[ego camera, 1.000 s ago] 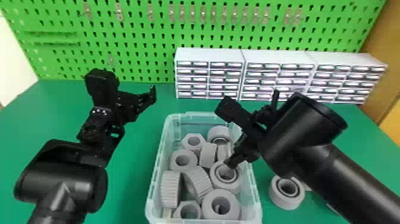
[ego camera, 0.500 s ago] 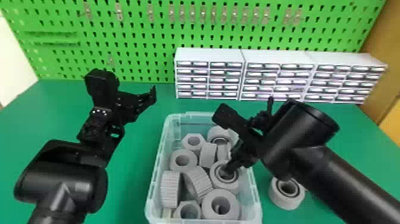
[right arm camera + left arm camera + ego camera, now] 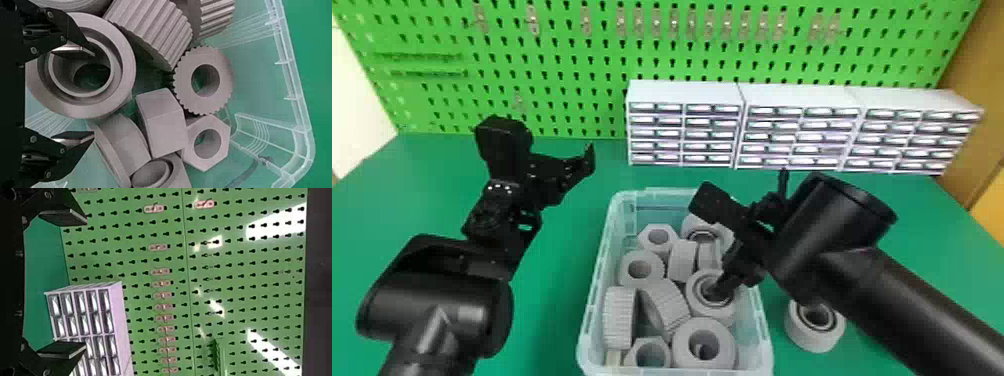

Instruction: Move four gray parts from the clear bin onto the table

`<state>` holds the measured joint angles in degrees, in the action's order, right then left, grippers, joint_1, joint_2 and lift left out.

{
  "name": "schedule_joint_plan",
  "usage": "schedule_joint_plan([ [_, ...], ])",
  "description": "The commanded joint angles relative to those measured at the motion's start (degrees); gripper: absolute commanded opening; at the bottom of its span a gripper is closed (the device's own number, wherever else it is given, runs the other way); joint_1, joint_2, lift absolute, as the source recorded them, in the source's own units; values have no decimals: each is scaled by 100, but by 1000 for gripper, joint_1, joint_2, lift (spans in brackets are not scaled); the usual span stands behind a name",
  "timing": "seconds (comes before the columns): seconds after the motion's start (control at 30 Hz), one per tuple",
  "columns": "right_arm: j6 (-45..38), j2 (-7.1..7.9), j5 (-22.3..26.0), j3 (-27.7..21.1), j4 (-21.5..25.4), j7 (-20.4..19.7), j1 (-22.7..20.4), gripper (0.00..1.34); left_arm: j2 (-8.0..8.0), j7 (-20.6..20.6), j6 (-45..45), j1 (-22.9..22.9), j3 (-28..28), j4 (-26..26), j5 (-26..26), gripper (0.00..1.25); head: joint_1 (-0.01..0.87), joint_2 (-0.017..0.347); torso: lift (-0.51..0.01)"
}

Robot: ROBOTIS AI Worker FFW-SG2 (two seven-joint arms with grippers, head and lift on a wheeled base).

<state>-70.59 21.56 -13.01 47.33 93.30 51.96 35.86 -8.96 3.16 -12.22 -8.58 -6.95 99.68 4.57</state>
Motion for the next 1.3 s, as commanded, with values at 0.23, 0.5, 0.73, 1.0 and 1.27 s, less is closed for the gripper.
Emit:
schedule_joint_plan([
  [0.23,125,121,-35,163,-128,-1,149,812,0,0,0,-3,-8,-10,9,1083,678,34,-50],
  [0.5,265,156,-88,172,-154,-1,211,812,0,0,9,-21,-26,-28,18,1083,678,34,-50],
  [0.73,503,121,26,242,-313,-1,220,812,0,0,9,-21,-34,-36,18,1083,678,34,-50],
  [1.0,705,86,114,330,-471,-10,237,810,0,0,9,-29,-34,-45,18,1083,678,34,-50],
  [1.27,793,59,158,400,-550,-28,246,810,0,0,9,-38,-43,-45,18,1083,678,34,-50],
])
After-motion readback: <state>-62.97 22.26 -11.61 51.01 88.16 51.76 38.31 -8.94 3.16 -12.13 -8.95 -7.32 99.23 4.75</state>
